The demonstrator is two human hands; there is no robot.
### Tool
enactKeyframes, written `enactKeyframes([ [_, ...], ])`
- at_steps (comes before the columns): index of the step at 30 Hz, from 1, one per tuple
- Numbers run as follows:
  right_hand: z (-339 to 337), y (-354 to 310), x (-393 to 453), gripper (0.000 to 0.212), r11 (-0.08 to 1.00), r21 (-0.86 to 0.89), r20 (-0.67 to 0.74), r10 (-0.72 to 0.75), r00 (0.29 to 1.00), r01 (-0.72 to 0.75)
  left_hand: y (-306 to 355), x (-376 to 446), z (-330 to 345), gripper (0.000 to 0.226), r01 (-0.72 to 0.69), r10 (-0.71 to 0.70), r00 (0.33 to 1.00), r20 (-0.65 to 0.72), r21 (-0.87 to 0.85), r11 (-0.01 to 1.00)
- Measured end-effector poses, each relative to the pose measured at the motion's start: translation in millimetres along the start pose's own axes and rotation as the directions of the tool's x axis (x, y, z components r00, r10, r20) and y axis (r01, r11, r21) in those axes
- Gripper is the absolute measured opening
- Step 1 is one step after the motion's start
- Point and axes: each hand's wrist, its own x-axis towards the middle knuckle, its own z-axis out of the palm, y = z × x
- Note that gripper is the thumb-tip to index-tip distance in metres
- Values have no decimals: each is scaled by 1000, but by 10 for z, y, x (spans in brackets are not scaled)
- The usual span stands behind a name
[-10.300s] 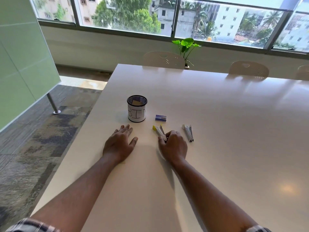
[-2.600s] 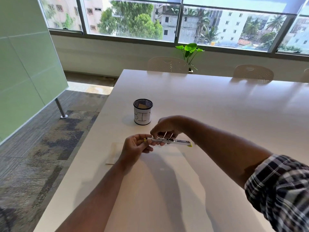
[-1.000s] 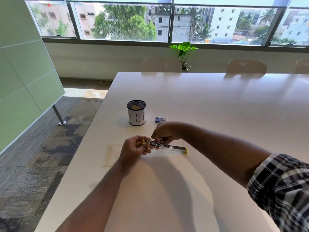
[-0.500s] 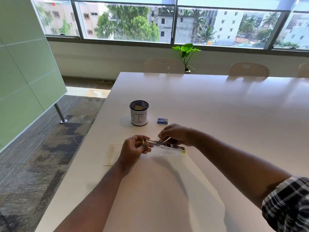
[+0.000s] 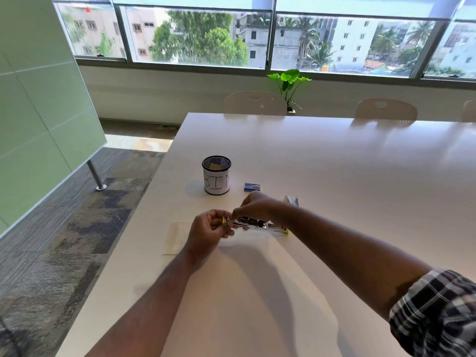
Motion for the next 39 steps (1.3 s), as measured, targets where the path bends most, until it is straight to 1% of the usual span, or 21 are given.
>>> enactKeyframes([
  [2,4,-32,-5,47,1000,-21,22,7,1000,-7,-14,-1,2,16,-1,1,1000,15,13,1000],
  [4,2,-84,-20,46,999,-41,53,18,998,-16,-25,-3,-1,16,-4,3,1000,27,37,999],
  [9,-24,-187,-14,26,994,-95,94,59,994,-50,-27,12,-12,13,4,-4,1000,9,37,999],
  [12,-11,-229,2,15,993,-109,96,64,993,-53,-32,19,-9,13,3,-3,1000,-1,31,1000],
  [14,-12,-251,17,12,993,-105,96,63,993,-53,-29,24,-5,13,11,-10,1000,-3,29,1000],
  [18,-65,-252,30,24,996,-70,144,59,988,-50,-31,45,0,13,21,-21,1000,-4,31,999],
  [20,-96,-240,7,22,998,-55,160,47,986,-38,-35,50,1,12,22,-22,1000,4,31,999],
  [22,-131,-204,-7,16,999,-26,148,31,989,-28,-30,49,-1,12,23,-24,1000,7,24,999],
  [25,-169,-117,-4,22,1000,28,134,9,991,-13,-5,43,-1,11,29,-29,1000,11,8,1000],
  [28,-187,-17,6,18,998,65,136,-8,991,-1,24,30,25,11,36,-36,999,11,-5,999],
  [34,-279,158,-7,18,987,160,129,-10,992,-11,62,34,10,12,51,-53,998,-32,-43,998],
  [37,-311,284,-54,19,983,182,143,-24,989,-3,46,37,10,12,53,-54,998,-21,-34,998],
  [39,-301,358,-95,12,974,226,150,-54,987,19,33,38,12,11,51,-51,999,-16,-25,998],
])
